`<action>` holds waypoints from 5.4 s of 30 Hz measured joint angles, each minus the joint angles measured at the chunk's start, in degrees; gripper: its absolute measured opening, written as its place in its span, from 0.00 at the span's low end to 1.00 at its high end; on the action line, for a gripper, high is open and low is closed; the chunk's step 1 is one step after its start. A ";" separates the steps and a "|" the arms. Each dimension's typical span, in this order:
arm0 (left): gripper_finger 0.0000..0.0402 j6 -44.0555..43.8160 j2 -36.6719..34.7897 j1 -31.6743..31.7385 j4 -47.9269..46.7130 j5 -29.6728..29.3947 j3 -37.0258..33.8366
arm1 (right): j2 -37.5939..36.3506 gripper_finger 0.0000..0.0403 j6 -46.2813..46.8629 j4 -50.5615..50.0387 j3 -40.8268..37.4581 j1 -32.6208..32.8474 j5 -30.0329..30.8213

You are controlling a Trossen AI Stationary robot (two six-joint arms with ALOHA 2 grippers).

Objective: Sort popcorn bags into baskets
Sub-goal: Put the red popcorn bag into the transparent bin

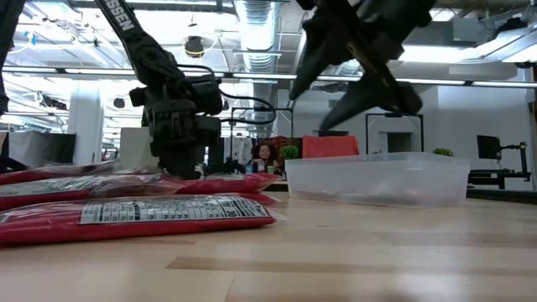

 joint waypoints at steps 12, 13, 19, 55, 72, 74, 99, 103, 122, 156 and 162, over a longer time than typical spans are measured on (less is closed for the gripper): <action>0.00 -10.55 -5.98 -0.98 1.23 1.60 -0.19 | -4.48 0.63 7.91 -0.59 -0.02 0.78 15.09; 0.00 -10.90 -6.89 -0.98 1.24 1.64 -0.17 | -4.48 0.63 9.09 -0.64 -0.02 0.86 16.30; 0.00 -13.86 -11.35 -0.98 1.34 2.20 -0.15 | -4.46 0.63 11.90 -0.31 -0.02 0.96 20.93; 0.00 -14.68 -26.38 -4.44 3.10 1.77 -0.04 | -3.39 0.63 -42.41 8.81 -0.02 -19.47 -14.13; 0.00 -15.75 -27.91 -4.46 3.08 0.95 -0.04 | -3.39 0.63 -52.95 12.52 -0.02 -28.63 -30.42; 0.00 -16.17 -27.91 -4.46 3.08 0.52 -0.04 | -3.20 0.64 -54.04 12.59 -0.02 -29.43 -31.57; 0.00 -18.83 -27.89 -4.46 7.61 -0.35 -0.04 | -3.02 0.84 -59.53 13.85 -0.04 -32.55 -34.50; 0.00 -19.18 -27.89 -4.60 7.60 0.31 -0.02 | -2.99 0.84 -59.51 14.03 -0.04 -33.96 -35.34; 0.00 -19.58 -27.87 -4.63 12.59 -0.65 -0.02 | -2.97 0.68 -60.38 14.59 -0.04 -33.55 -39.31; 0.50 -22.51 -28.22 -2.32 9.79 -3.54 0.00 | -11.35 0.01 -65.58 -6.62 -0.04 -54.82 -51.91; 0.54 -23.19 -28.22 -2.32 9.50 -4.10 0.00 | -14.07 0.01 -70.00 -18.31 -0.04 -61.54 -54.28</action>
